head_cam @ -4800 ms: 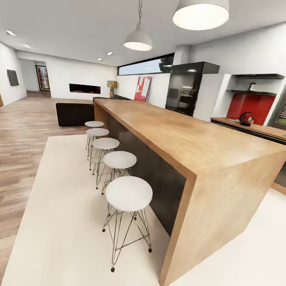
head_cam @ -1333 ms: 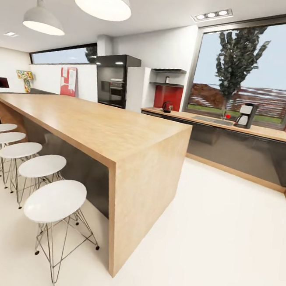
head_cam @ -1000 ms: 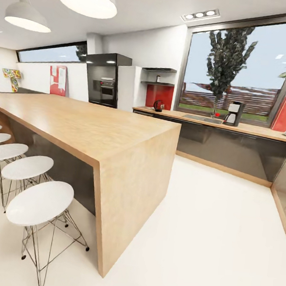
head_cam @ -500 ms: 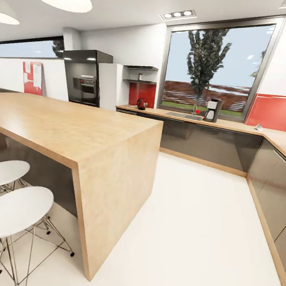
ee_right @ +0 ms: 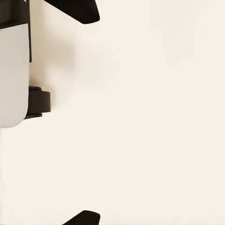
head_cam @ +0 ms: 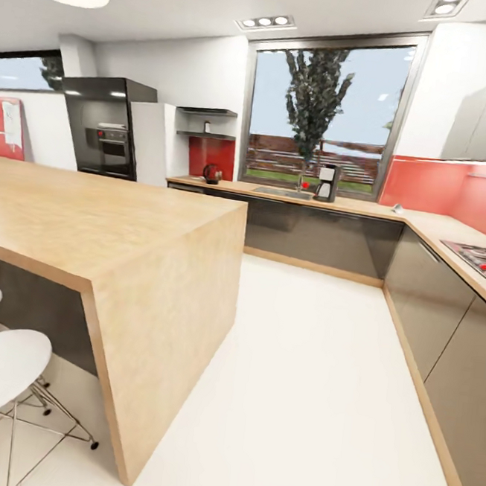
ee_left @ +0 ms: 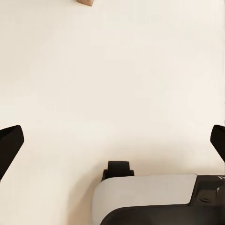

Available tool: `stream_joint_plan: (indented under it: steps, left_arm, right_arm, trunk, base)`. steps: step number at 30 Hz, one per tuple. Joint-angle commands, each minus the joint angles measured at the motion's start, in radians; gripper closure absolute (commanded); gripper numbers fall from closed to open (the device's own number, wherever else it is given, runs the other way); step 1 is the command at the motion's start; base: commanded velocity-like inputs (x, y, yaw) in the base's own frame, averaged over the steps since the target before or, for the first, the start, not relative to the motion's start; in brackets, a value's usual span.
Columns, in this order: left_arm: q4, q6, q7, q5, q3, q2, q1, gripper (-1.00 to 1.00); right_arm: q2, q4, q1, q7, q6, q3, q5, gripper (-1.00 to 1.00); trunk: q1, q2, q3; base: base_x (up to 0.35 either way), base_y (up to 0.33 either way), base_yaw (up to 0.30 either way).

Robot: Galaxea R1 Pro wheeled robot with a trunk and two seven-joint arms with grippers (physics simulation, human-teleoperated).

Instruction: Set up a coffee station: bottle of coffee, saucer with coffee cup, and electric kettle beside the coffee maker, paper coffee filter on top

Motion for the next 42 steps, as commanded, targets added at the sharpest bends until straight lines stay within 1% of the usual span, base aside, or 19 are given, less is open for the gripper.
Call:
stream_joint_plan:
  steps: [1, 6, 13, 18, 23, 27, 42]
  left_arm:
    - [-0.001, -0.001, 0.000, 0.000, 0.002, 0.000, 0.001, -1.00]
    - [-0.001, -0.001, -0.001, 0.001, 0.002, 0.000, 0.001, -1.00]
    - [-0.008, -0.002, -0.002, 0.002, -0.006, -0.006, 0.001, -1.00]
    - [-0.029, -0.002, -0.002, 0.002, -0.008, -0.022, 0.001, -1.00]
    - [-0.067, -0.002, -0.002, 0.002, -0.009, -0.038, 0.001, -1.00]
    - [-0.076, -0.002, -0.002, 0.002, -0.009, -0.043, 0.001, -1.00]
    - [-0.068, -0.002, -0.003, -0.001, -0.007, -0.045, 0.001, -1.00]
  right_arm:
    - [0.000, 0.000, -0.001, -0.001, -0.001, 0.000, -0.001, -1.00]
    - [0.000, 0.000, -0.001, -0.001, -0.001, -0.001, -0.001, -1.00]
    - [0.001, -0.001, -0.001, 0.002, 0.000, -0.004, -0.004, -1.00]
    - [0.001, -0.001, -0.001, 0.003, 0.001, -0.005, -0.005, -1.00]
    - [0.000, -0.001, -0.001, 0.004, 0.001, -0.006, -0.005, -1.00]
    - [0.000, 0.000, -0.001, 0.004, 0.001, -0.003, -0.004, -1.00]
    - [-0.001, 0.003, 0.000, 0.001, 0.001, 0.000, 0.001, -1.00]
  trunk:
    - [0.000, 0.000, -0.001]
    - [0.000, 0.000, -0.001]
    - [0.000, 0.000, -0.001]
    - [0.000, 0.000, -0.001]
    - [0.000, 0.000, -0.001]
    - [0.000, 0.000, -0.001]
    - [0.000, 0.000, -0.001]
  base:
    - [0.000, 0.000, -0.258]
    - [0.000, 0.000, -0.259]
    - [0.000, 0.000, -0.272]
    - [0.000, 0.000, -0.278]
    - [0.000, 0.000, -0.279]
    - [0.035, 0.000, -0.181]
    - [0.292, -0.020, -0.018]
